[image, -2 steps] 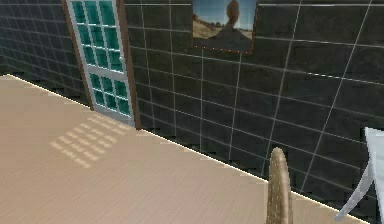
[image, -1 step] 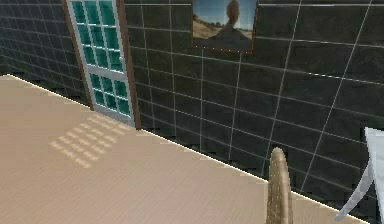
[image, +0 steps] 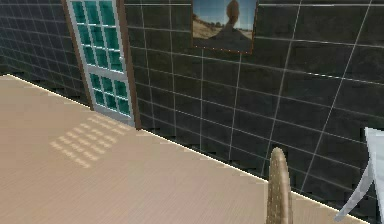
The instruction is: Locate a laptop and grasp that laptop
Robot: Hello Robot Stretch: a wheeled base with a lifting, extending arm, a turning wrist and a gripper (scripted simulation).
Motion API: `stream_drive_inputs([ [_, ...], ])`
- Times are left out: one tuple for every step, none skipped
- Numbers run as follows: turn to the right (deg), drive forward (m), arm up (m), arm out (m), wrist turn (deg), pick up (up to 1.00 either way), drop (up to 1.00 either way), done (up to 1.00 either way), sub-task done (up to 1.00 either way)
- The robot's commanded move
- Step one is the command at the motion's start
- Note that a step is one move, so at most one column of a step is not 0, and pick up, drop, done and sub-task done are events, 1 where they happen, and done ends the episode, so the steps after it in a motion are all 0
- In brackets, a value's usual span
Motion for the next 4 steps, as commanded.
stream_drive_inputs([
  [0.0,0.00,-0.30,0.00,0.0,0.00,0.00,0.00,0.00],
  [0.0,0.00,0.00,0.00,0.0,1.00,0.00,0.00,0.00],
  [0.0,0.00,0.10,0.00,0.0,0.00,0.00,0.00,0.00],
  [0.0,0.00,0.00,0.00,0.0,0.00,0.00,1.00,0.00],
])
